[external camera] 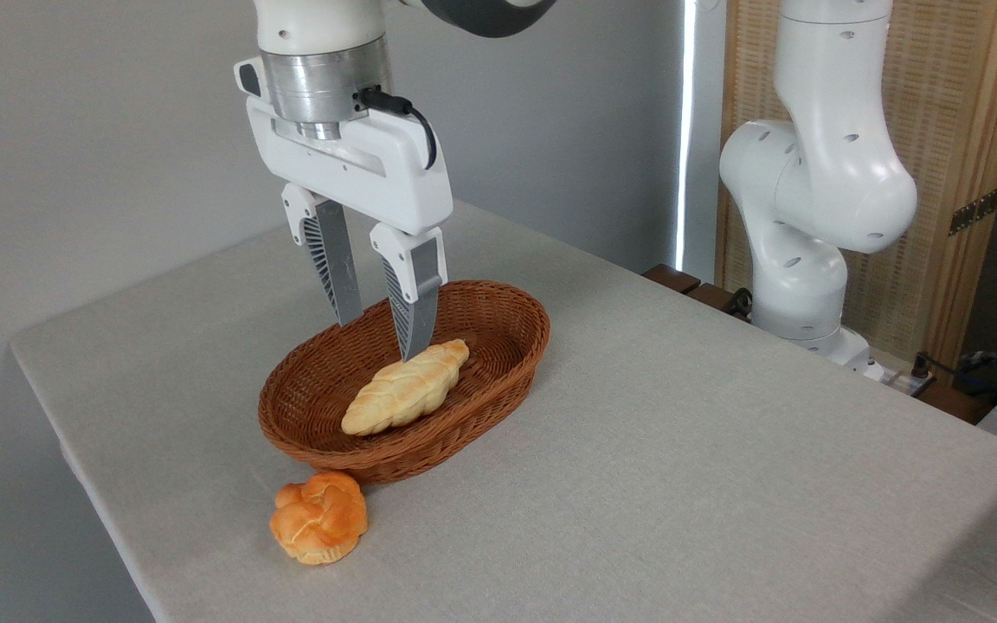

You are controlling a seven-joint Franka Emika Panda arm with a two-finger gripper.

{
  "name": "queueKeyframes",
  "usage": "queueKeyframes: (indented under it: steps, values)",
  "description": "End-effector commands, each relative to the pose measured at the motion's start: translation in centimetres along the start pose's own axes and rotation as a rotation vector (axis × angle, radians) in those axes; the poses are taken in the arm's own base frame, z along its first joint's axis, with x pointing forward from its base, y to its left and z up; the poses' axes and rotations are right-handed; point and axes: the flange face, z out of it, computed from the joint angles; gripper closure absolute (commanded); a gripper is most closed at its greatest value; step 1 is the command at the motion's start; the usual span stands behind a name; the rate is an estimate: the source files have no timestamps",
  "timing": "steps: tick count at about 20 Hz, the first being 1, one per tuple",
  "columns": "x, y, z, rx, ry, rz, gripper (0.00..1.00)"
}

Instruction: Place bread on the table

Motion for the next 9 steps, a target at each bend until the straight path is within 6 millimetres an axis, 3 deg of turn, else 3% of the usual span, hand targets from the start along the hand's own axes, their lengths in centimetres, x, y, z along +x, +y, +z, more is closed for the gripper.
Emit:
queueKeyframes:
  steps: [1,9]
  values:
    - [1.2,-0.5,-0.8,-0.007,-0.009,-0.024,0.0]
    - [2.0,1.0,-0.6,-0.011,-0.025,0.001,0.0]
